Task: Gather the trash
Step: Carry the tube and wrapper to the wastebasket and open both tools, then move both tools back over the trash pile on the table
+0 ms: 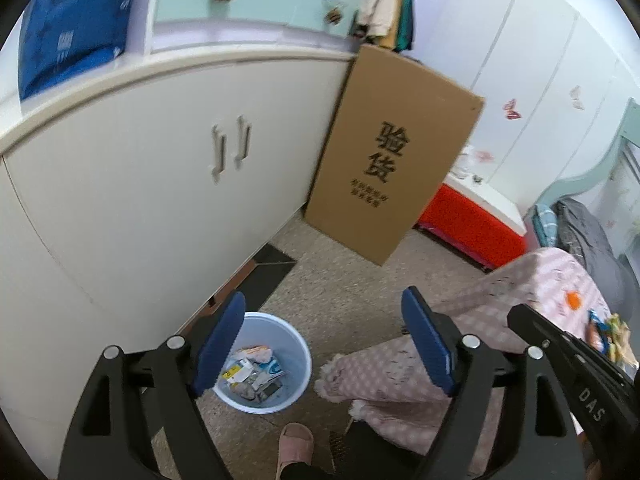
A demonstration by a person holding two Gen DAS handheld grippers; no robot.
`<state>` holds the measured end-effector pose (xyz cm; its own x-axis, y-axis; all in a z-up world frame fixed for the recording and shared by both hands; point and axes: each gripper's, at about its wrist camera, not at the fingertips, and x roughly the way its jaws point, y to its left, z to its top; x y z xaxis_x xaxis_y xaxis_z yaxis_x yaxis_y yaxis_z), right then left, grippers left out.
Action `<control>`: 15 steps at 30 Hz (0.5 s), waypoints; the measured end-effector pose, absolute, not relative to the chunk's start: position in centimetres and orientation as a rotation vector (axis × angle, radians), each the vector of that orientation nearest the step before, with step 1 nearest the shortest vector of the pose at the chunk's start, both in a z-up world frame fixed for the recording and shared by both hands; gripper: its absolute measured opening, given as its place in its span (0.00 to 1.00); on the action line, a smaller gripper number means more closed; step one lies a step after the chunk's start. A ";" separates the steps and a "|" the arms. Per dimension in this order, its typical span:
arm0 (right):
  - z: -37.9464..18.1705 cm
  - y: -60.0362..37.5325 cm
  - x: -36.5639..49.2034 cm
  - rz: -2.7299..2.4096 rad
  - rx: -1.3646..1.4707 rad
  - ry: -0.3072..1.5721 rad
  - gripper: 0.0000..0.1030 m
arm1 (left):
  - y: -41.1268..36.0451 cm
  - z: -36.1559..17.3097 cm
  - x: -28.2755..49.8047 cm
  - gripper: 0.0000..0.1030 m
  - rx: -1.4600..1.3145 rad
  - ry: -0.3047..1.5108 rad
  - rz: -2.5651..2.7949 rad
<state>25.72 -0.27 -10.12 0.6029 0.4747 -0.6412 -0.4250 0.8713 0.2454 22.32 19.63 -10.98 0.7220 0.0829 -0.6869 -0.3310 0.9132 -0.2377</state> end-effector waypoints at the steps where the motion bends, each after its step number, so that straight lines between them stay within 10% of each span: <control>1: -9.7 -1.0 25.5 0.513 0.077 0.755 0.01 | 18.7 -10.3 22.0 0.77 -0.354 0.724 0.217; 9: -7.6 -11.7 23.2 0.373 0.153 0.698 0.02 | 9.3 -6.7 21.3 0.80 -0.246 0.690 0.073; 12: -6.9 -16.7 22.1 0.278 0.184 0.640 0.61 | 5.0 -6.0 21.4 0.80 -0.195 0.693 0.008; 15: -6.3 -21.4 20.9 0.199 0.183 0.597 0.61 | 0.7 -5.6 21.7 0.80 -0.153 0.699 -0.070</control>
<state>20.92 -21.40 -6.26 0.8089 0.2375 -0.5378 -0.1318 0.9647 0.2278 21.74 0.66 -5.58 0.7635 -0.1157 -0.6354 0.0132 0.9864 -0.1637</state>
